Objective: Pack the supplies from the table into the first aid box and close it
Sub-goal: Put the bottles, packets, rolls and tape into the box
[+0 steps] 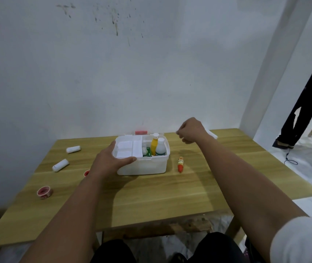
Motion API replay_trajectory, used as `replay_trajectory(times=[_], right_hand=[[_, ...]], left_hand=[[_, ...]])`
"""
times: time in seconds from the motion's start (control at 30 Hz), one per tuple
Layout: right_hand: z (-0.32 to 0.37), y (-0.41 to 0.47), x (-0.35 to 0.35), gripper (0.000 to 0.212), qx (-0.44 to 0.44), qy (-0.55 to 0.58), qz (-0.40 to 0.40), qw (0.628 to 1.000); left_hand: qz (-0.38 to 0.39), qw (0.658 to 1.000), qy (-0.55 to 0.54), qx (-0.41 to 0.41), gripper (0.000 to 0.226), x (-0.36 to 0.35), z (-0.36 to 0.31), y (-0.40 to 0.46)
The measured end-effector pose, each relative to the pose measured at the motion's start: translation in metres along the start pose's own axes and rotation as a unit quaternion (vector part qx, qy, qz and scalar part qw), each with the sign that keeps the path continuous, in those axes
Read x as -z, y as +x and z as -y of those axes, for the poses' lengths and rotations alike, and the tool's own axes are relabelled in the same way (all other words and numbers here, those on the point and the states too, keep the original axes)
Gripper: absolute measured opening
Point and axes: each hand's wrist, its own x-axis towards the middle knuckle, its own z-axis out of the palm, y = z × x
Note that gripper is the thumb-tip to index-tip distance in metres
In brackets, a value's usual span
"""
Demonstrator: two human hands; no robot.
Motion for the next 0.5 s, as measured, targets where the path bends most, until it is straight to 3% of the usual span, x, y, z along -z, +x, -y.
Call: replay_trajectory(times=[0.1, 0.27, 0.4, 0.5], right_hand=[[-0.024, -0.009, -0.012, 0.018, -0.06, -0.062, 0.034, 0.996], [-0.037, -0.041, -0.029, 0.029, -0.151, -0.111, 0.197, 0.962], [-0.04, -0.041, -0.04, 0.04, -0.139, -0.117, 0.186, 0.966], [-0.035, -0.039, -0.036, 0.033, -0.122, -0.138, 0.183, 0.966]], left_hand=[[0.0, 1.0, 0.002, -0.007, 0.109, 0.0, -0.002, 0.0], [-0.005, 1.0, -0.01, -0.015, 0.098, 0.001, -0.007, -0.003], [0.001, 1.0, -0.006, -0.018, 0.098, 0.002, -0.006, -0.003], [0.004, 1.0, -0.001, -0.012, 0.102, 0.002, -0.005, -0.001]])
